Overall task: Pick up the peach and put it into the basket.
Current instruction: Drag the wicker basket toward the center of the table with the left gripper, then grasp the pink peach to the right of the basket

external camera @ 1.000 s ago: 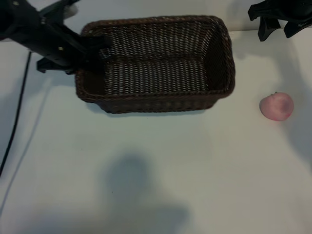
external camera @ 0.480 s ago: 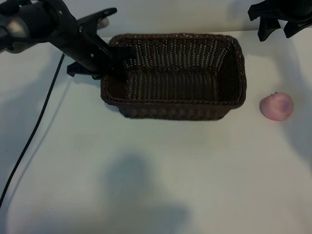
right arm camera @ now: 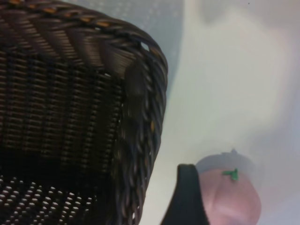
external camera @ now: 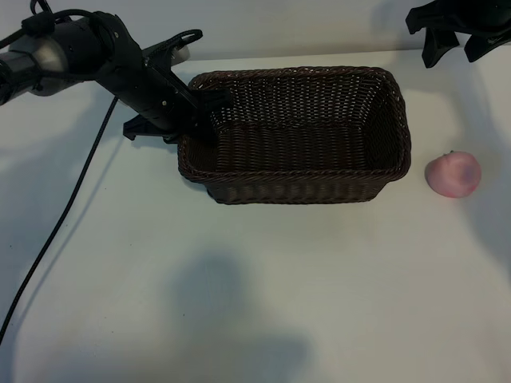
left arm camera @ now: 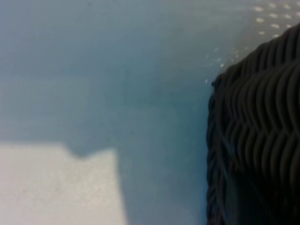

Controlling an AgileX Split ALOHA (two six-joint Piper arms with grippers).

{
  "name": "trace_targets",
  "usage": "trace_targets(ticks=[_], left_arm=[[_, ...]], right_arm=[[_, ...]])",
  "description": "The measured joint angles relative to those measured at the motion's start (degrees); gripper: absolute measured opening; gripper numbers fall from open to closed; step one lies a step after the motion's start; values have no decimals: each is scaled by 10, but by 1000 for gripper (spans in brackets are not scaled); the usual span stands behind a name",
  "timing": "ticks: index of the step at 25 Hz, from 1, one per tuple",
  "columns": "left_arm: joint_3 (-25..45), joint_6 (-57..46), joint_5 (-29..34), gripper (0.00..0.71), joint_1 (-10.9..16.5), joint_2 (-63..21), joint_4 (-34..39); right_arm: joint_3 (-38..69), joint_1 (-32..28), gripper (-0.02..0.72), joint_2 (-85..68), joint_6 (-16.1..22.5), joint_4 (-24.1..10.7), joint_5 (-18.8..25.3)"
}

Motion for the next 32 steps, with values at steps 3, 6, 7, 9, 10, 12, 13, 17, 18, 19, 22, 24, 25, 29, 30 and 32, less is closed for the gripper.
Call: trace_targets(ticks=[3,6,7,9,10,12,13,17,18,19,22,24,25,29,30,32], left_arm=[[-1,0,-1,173,0,1,-7],[-1,0,-1,186,0,1,-8],[-1,0,0,204,0,1,-10],[-2,-3,6,265,0,1,-17],[-2,-3,9,319,0,1,-20],[-2,-4,16,427,-1,1,-22],[-2,-4,18,483,-1,1,-21],[-3,-10,26,613,-1,-20,3],[-5,-14,31,624,-1,-30,13],[-9,-22,38,627,-1,-39,27],[-14,-44,55,627,-1,-69,69],[-14,-62,64,627,-1,-92,103],[-14,-69,69,627,-1,-103,118],[-25,-98,109,627,0,-144,184],[-33,-101,126,627,3,-151,200],[-51,-103,156,623,8,-164,224]], right_arm=[[0,0,567,0,0,0,0],[0,0,567,0,0,0,0],[0,0,567,0,0,0,0],[0,0,567,0,0,0,0],[0,0,567,0,0,0,0],[0,0,567,0,0,0,0],[0,0,567,0,0,0,0],[0,0,567,0,0,0,0],[0,0,567,0,0,0,0],[0,0,567,0,0,0,0],[0,0,566,0,0,0,0],[0,0,566,0,0,0,0],[0,0,566,0,0,0,0],[0,0,566,0,0,0,0],[0,0,566,0,0,0,0],[0,0,566,0,0,0,0]])
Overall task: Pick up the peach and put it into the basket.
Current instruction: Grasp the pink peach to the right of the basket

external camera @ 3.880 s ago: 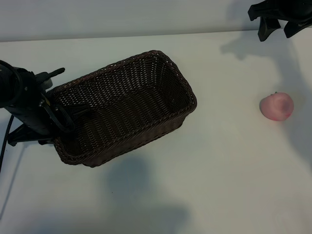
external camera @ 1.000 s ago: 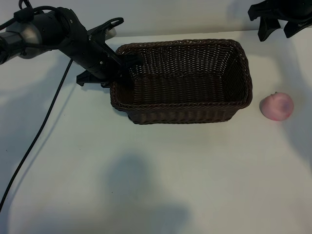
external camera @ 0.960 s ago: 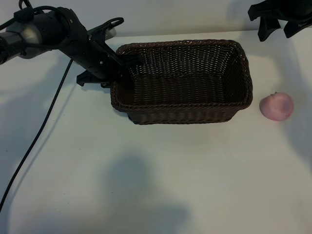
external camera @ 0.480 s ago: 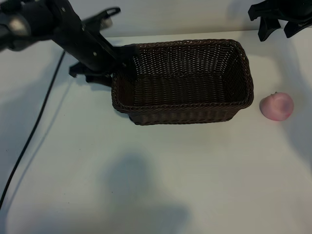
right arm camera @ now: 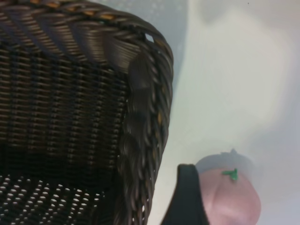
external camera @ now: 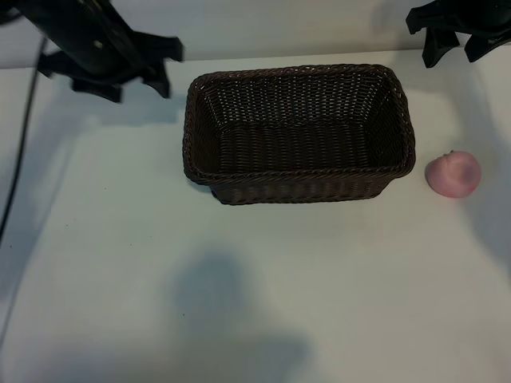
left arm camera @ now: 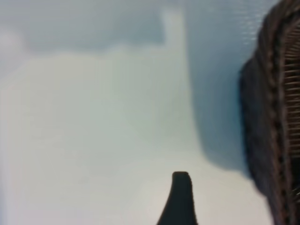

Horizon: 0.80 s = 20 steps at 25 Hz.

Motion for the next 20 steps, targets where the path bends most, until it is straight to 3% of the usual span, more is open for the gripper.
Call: trace_targets(ticks=[6,20], left_arm=[[-32,-1,83,612,3,-20,69],[-32,-2,88,598,3,-21,81]], right_arm=[[0,0,566,0,0,-1,0],[0,0,566,0,15,-2,0]])
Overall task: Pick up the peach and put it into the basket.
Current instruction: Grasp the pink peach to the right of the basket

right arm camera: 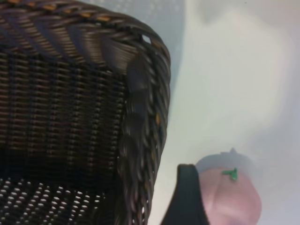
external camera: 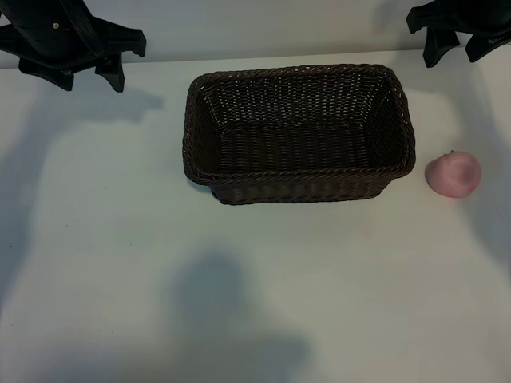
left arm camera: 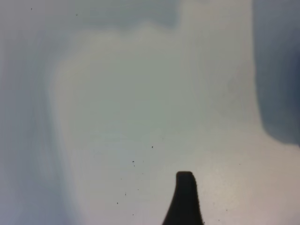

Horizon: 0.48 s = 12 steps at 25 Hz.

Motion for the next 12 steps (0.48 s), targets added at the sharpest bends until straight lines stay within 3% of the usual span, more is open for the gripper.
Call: trace_targets(ticks=[6,12], left_arm=[[0,0,0,596,0,0,3],[0,0,0,596,0,0,4]], right_arm=[[0,0,565,0,39,-35,0],[44,0,564,0,48,-45,-3]])
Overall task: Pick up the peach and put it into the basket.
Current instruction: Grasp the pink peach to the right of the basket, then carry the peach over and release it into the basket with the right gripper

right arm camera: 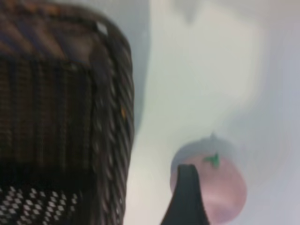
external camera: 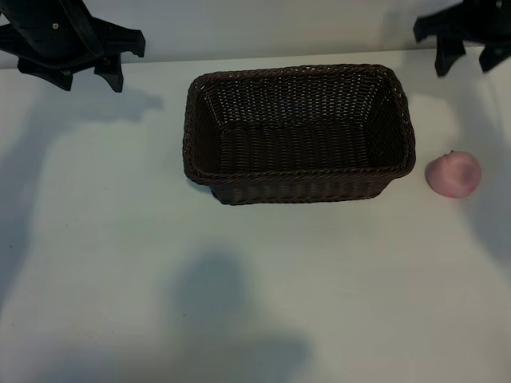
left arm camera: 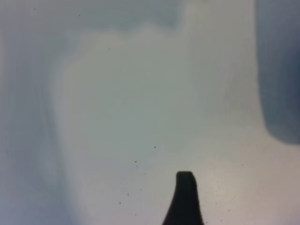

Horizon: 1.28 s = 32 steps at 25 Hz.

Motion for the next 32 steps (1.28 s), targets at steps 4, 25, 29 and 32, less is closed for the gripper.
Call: trace_targets(ticks=[4,25,29,32], left_arm=[[0,0,0,596,0,0,0],[0,-2,-5,596,0,0,0],[0,-2,-5,596,0,0,0],[0,-2,-6,596,0,0,0]], right_arm=[[65,-1,564,0,1,-1,-10],[258,-1,170,0,31,-42,-198],[257,-1,50,0,41,-65,-191],[240,-1,47,-1,42,-65,-168]])
